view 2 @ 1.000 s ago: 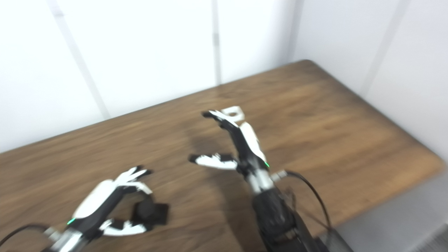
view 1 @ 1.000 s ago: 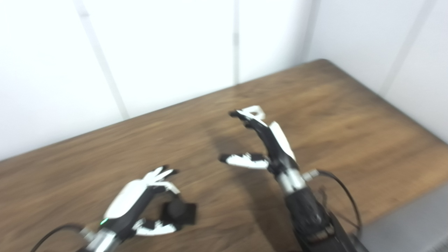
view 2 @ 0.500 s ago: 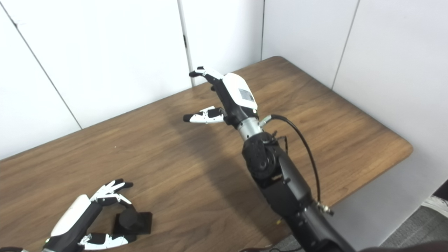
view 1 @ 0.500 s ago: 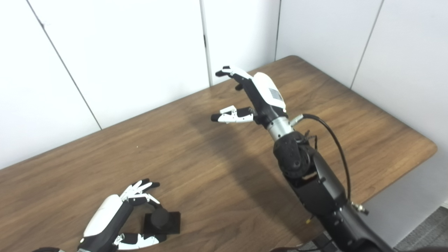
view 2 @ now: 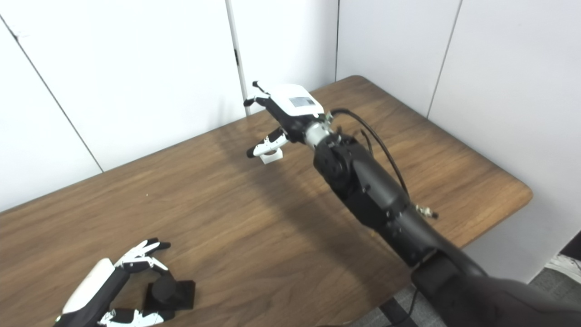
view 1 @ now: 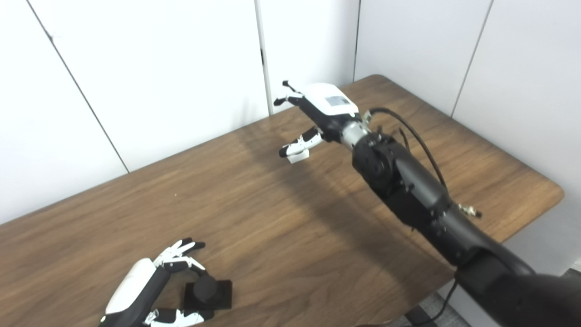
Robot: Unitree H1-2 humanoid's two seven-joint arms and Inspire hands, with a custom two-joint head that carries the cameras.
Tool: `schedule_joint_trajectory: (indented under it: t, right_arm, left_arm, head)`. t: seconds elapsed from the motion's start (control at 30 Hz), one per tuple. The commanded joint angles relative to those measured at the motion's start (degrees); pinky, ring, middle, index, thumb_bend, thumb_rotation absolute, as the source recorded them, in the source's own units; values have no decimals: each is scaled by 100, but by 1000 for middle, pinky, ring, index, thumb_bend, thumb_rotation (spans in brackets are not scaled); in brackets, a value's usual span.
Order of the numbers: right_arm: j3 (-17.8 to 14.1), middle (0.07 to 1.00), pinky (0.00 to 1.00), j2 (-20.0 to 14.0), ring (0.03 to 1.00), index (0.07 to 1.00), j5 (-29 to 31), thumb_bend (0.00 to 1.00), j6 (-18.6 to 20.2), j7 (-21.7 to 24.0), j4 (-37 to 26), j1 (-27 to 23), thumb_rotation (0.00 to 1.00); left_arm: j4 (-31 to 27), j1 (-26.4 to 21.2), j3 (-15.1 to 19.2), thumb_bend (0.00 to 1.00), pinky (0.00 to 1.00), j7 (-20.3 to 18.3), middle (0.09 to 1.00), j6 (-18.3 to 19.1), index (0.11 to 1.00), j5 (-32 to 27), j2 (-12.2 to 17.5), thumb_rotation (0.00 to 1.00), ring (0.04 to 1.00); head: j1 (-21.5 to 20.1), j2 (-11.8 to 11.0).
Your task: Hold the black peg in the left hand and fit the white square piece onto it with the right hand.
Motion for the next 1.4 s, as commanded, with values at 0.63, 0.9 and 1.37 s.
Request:
schedule_joint_trajectory:
  t: [0.63,0.9,1.37]
  right_arm:
    - [759,967,947,-625,970,810,229,907,-381,1233,1680,-1369,374]
    - [925,965,958,-614,977,810,72,881,-232,1285,1750,-1308,368]
    - [959,957,969,-473,966,815,31,840,-217,998,2090,-1189,336]
  left_arm:
    - [-137,109,-39,521,953,-244,898,57,489,94,218,50,962]
    - [-212,133,-10,521,949,-274,896,114,489,95,219,49,959]
    - [-292,189,-12,521,936,-275,892,156,489,151,211,49,954]
  head:
    - [87,103]
    - [121,127]
    - [230,176]
